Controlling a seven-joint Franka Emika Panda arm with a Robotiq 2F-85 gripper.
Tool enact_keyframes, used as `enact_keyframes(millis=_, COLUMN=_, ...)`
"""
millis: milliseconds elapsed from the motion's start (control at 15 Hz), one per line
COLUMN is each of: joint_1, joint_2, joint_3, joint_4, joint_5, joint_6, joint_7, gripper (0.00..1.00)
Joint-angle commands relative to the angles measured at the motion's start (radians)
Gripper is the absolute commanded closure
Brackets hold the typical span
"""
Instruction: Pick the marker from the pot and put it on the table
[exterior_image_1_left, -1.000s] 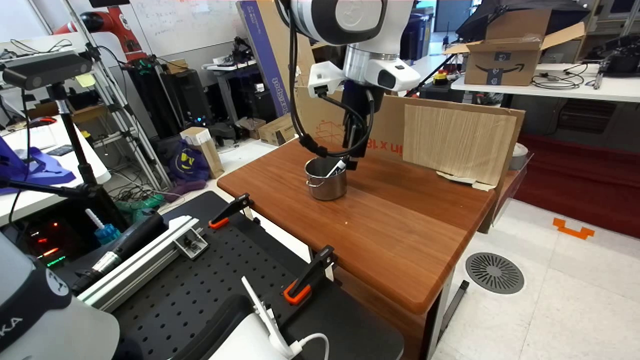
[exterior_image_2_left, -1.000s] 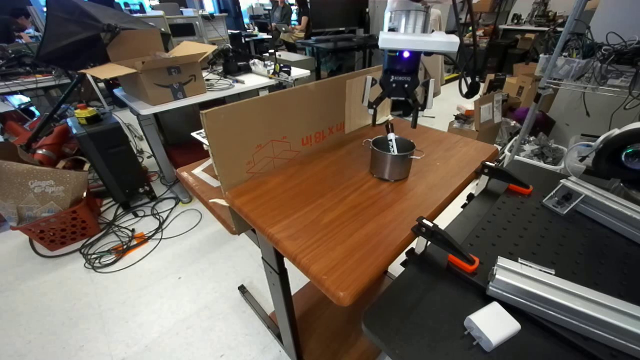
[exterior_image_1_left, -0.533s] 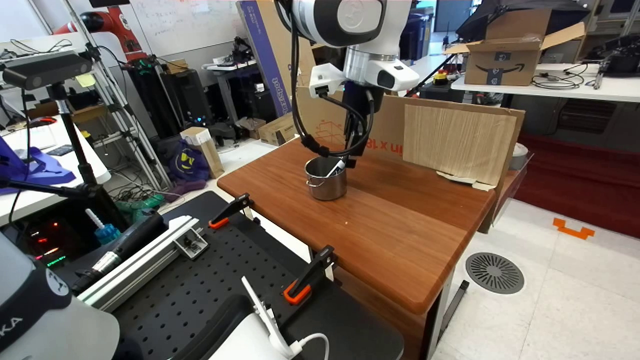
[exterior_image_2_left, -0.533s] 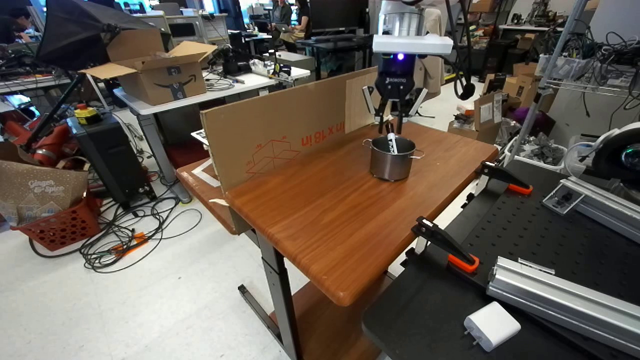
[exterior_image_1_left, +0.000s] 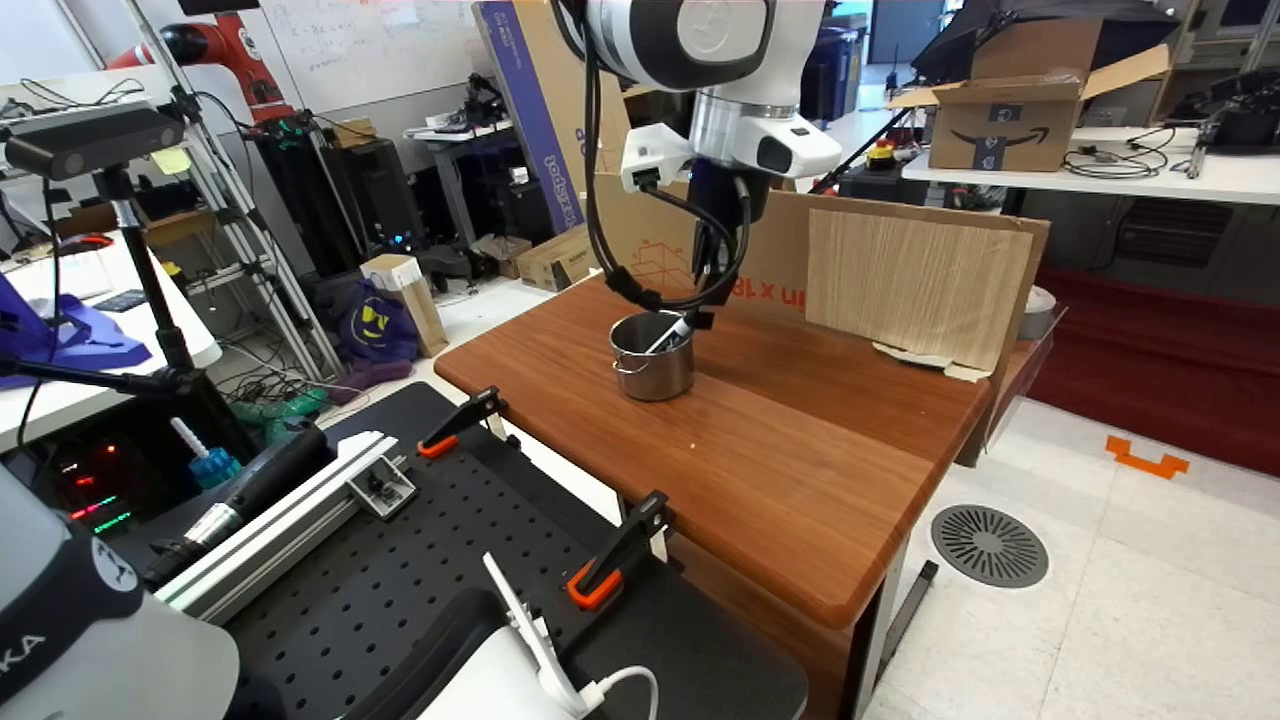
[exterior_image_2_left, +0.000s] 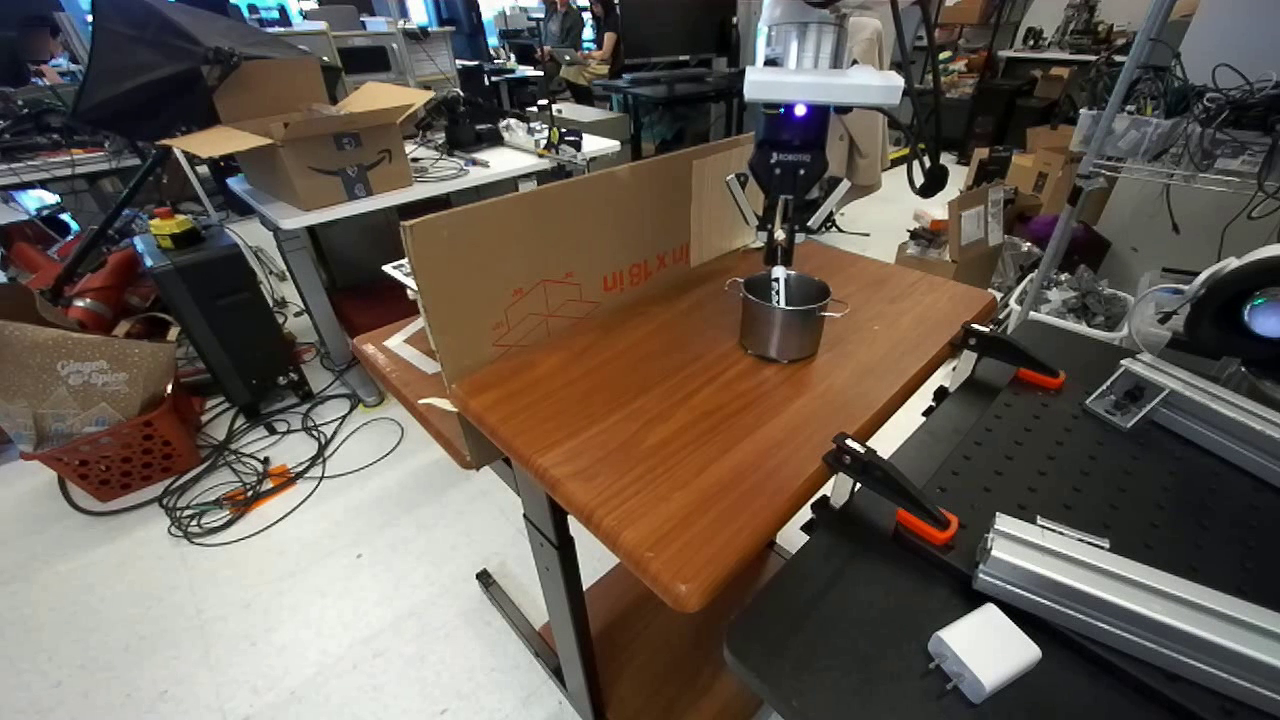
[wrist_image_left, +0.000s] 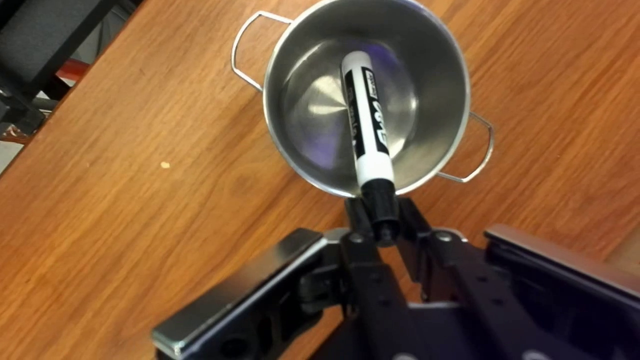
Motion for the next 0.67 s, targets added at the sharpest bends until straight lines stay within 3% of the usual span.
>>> enact_keyframes(millis=0, joint_1=0.014, joint_2=-0.004, joint_3=-0.013, joint_4=0.017, joint_5=-0.016, joint_6=-0.013, joint_7=0.014, gripper=0.95)
enact_keyframes(millis=600, joint_1=-0.021, joint_2=-0.152, joint_3=-0.014, joint_4=0.007, joint_5=0.003, joint_6=-0.1, joint_7=-0.038, gripper=0.95)
